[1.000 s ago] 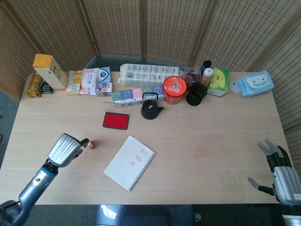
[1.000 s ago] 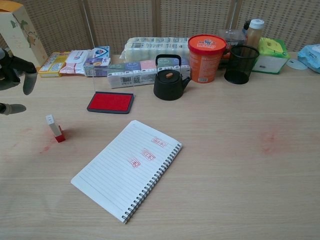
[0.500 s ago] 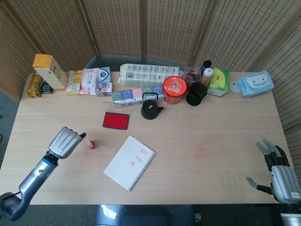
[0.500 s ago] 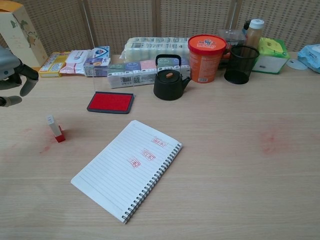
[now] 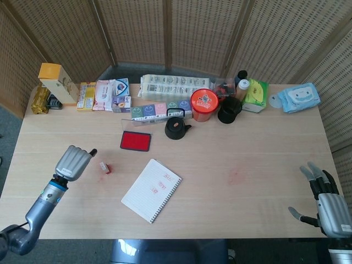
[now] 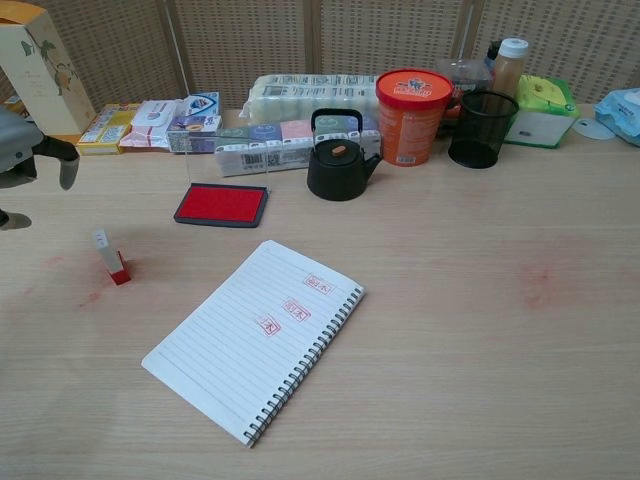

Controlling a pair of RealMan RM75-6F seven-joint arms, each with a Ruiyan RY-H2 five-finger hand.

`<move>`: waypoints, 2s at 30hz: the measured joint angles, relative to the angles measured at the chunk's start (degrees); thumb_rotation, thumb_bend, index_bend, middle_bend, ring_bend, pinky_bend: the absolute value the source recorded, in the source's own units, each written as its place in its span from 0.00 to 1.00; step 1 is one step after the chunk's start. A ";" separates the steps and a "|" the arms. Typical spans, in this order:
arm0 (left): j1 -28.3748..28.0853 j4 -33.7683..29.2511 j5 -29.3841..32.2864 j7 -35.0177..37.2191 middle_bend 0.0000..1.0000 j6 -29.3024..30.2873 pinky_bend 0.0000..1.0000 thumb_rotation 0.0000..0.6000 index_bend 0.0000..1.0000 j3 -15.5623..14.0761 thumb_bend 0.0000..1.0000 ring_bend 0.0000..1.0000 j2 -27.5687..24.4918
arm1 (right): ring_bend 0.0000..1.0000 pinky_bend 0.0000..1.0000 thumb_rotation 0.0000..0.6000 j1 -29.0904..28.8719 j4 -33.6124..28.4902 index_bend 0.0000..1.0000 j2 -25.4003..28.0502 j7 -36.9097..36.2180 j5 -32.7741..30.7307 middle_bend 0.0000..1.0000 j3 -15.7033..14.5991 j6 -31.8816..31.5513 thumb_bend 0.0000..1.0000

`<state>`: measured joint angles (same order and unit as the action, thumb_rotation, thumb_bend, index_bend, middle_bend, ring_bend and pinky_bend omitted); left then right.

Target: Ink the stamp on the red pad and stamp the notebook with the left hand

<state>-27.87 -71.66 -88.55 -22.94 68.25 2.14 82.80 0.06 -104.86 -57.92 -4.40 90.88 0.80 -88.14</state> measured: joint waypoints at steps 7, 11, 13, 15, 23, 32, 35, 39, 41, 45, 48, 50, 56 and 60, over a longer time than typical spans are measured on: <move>-0.24 0.35 1.03 -1.64 1.00 -1.38 1.00 1.00 0.45 -0.15 0.12 1.00 1.40 | 0.00 0.00 1.00 0.08 -0.04 0.00 0.06 -0.03 0.22 0.00 -0.06 -0.20 0.05; -0.66 1.46 1.30 -2.47 1.00 -2.55 1.00 1.00 0.45 -0.53 0.17 1.00 3.11 | 0.00 0.00 1.00 0.09 -0.07 0.00 0.11 -0.09 0.19 0.00 -0.08 -0.18 0.05; -0.92 1.89 1.37 -3.05 1.00 -2.88 1.00 1.00 0.45 -0.59 0.18 1.00 3.96 | 0.00 0.00 1.00 0.09 -0.07 0.00 0.16 -0.21 0.11 0.00 -0.05 -0.19 0.05; -1.19 2.18 1.54 -3.94 1.00 -3.23 1.00 1.00 0.45 -0.58 0.20 1.00 4.57 | 0.00 0.00 1.00 0.09 -0.05 0.00 0.24 -0.38 0.04 0.00 0.00 -0.20 0.06; -1.87 2.35 3.01 -7.49 1.00 -4.61 1.00 1.00 0.45 -0.36 0.23 1.00 5.72 | 0.00 0.00 1.00 0.08 0.01 0.00 0.58 -1.09 -0.04 0.00 0.04 -0.20 0.08; -2.57 3.12 3.98 -8.45 1.00 -5.64 1.00 1.00 0.45 -0.27 0.23 1.00 7.13 | 0.00 0.00 1.00 0.05 -0.27 0.00 0.90 -1.02 -0.39 0.00 0.00 0.14 0.08; -2.80 3.21 4.33 -8.87 1.00 -5.95 1.00 1.00 0.45 -0.16 0.23 1.00 7.53 | 0.00 0.00 1.00 0.05 -0.19 0.00 0.90 -1.14 -0.34 0.00 0.02 0.09 0.09; -3.06 3.24 4.78 -9.89 1.00 -6.24 1.00 1.00 0.45 -0.03 0.24 1.00 7.94 | 0.00 0.00 1.00 0.04 -0.13 0.00 0.94 -1.40 -0.36 0.00 0.05 0.08 0.09; -3.21 3.15 5.01 -10.51 1.00 -6.37 1.00 1.00 0.45 0.02 0.25 1.00 8.14 | 0.00 0.00 1.00 0.06 -0.07 0.00 0.99 -1.61 -0.31 0.00 0.07 -0.02 0.09; -3.38 2.99 5.52 -11.27 1.00 -6.68 1.00 1.00 0.45 0.02 0.26 1.00 8.51 | 0.00 0.00 1.00 0.10 0.01 0.00 1.09 -1.97 -0.25 0.00 0.10 -0.15 0.09; -3.45 3.18 5.83 -11.57 1.00 -6.88 1.00 1.00 0.45 -0.07 0.26 1.00 8.86 | 0.00 0.00 1.00 0.12 0.05 0.00 1.14 -2.11 -0.18 0.00 0.09 -0.22 0.09; -3.49 3.41 5.99 -11.64 1.00 -7.02 1.00 1.00 0.45 -0.15 0.27 1.00 9.11 | 0.00 0.00 1.00 0.15 0.07 0.00 1.16 -2.20 -0.13 0.00 0.09 -0.28 0.09; -3.66 3.88 6.26 -11.97 1.00 -7.24 1.00 1.00 0.45 -0.21 0.28 1.00 9.60 | 0.00 0.00 1.00 0.13 0.09 0.00 1.20 -2.27 -0.14 0.00 0.09 -0.25 0.09; -3.77 4.11 6.55 -12.68 1.00 -7.24 1.00 1.00 0.45 -0.21 0.29 1.00 9.92 | 0.00 0.00 1.00 0.11 0.09 0.00 1.20 -2.27 -0.15 0.00 0.08 -0.19 0.09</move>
<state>-31.64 -67.56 -82.00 -35.62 61.01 1.93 92.72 0.17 -104.77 -56.72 -6.67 90.73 0.87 -88.33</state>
